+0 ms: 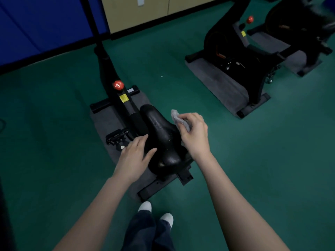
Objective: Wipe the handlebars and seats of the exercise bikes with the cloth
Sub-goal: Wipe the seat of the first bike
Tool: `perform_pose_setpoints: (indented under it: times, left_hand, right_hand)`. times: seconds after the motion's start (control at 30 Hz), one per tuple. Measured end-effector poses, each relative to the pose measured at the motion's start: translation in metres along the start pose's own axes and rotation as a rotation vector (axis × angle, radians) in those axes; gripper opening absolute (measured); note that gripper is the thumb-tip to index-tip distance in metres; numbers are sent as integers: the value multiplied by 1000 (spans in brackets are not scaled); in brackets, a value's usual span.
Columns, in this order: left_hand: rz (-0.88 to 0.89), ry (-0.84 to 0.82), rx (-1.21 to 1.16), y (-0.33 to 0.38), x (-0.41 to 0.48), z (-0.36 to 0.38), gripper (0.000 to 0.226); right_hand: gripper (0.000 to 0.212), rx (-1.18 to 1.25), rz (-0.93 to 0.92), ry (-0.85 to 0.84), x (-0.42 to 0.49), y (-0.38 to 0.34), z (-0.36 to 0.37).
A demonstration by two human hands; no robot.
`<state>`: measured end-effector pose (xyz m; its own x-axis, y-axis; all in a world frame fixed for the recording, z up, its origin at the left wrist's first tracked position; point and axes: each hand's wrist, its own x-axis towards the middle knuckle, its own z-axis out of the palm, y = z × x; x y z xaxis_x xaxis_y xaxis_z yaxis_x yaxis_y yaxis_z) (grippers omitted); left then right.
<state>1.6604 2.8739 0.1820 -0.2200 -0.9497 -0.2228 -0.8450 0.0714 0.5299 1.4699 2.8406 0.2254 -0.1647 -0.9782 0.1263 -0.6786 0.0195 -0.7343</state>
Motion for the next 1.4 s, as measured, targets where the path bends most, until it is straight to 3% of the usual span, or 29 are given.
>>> perform_pose_setpoints:
  times: [0.4, 0.6, 0.7, 0.8, 0.9, 1.0, 1.27, 1.4]
  left_hand:
    - [-274, 190, -800, 1, 45, 32, 52]
    - [-392, 281, -1208, 2, 49, 39, 41]
    - [-462, 332, -1268, 5, 52, 42, 40]
    - [-501, 379, -1296, 9, 53, 44, 42]
    - [-516, 423, -1357, 12, 53, 47, 42]
    - [-573, 454, -1418, 14, 54, 52, 38]
    - [-558, 536, -1442, 16, 54, 62, 39]
    - [-529, 569, -1431, 17, 55, 66, 40]
  right_hand:
    - [20, -34, -118, -137, 45, -12, 65]
    - [28, -62, -309, -154, 39, -3, 70]
    - [28, -73, -362, -213, 67, -13, 78]
    - [30, -142, -468, -422, 93, -26, 85]
    - [27, -202, -641, -616, 99, -20, 79]
    - [26, -188, -816, -702, 91, 4, 61]
    - [31, 24, -791, -470, 85, 32, 60]
    - [28, 126, -751, -481, 93, 32, 65]
